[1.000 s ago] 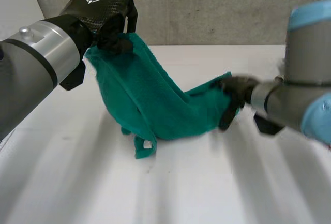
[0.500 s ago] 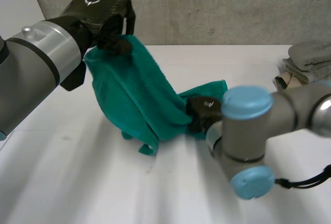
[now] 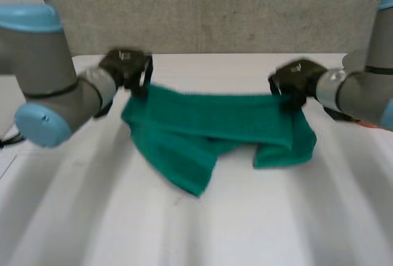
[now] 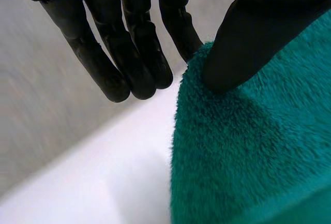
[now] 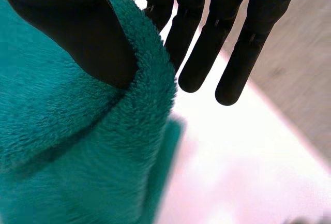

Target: Fold the laundry.

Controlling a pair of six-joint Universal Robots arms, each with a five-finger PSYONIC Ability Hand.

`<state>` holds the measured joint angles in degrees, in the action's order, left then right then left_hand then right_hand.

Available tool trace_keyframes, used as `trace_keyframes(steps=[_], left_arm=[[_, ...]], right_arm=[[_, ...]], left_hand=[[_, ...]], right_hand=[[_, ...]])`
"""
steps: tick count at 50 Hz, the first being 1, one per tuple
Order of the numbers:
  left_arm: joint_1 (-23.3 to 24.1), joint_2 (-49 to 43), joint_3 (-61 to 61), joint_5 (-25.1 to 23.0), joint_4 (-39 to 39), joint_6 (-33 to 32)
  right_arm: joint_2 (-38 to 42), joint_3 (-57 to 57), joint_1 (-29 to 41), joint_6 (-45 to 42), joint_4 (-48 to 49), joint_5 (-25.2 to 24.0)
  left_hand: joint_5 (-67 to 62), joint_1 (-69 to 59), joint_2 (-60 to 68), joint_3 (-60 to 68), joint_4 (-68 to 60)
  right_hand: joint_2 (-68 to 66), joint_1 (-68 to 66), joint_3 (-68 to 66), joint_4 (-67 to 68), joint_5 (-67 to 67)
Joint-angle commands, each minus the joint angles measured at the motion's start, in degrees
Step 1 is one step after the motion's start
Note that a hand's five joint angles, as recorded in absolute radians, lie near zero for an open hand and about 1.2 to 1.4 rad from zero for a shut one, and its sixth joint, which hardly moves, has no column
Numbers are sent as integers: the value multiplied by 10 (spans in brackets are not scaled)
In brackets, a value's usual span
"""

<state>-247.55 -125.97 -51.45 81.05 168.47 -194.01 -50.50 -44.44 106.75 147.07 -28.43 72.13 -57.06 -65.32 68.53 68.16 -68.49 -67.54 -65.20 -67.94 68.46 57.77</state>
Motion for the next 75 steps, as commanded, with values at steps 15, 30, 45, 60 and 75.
trace_keyframes(steps=[15,30,45,60,75], left_arm=[[41,124,-16,91,95,48],[75,-37,-147,118,97,60],[78,-39,-123,94,56,61],[-85,34,-173,-90,85,-152],[-99,-123,-82,-226,32,-350]], right_arm=[[-75,57,-9,137,148,-80],[56,-28,-33,-119,6,-75],[42,-94,9,-14,144,50],[-159,-302,-37,215,124,144],[-138,-435,-74,289,160,101]], left_hand=[[-129,-147,115,118,-115],[-129,-147,115,118,-115],[402,384,-416,-413,416],[483,465,-497,-494,497],[446,428,-460,-457,460]], right_hand=[[-125,-148,-121,115,122],[-125,-148,-121,115,122],[523,500,527,-532,-525],[560,537,564,-570,-563],[421,397,425,-430,-423]])
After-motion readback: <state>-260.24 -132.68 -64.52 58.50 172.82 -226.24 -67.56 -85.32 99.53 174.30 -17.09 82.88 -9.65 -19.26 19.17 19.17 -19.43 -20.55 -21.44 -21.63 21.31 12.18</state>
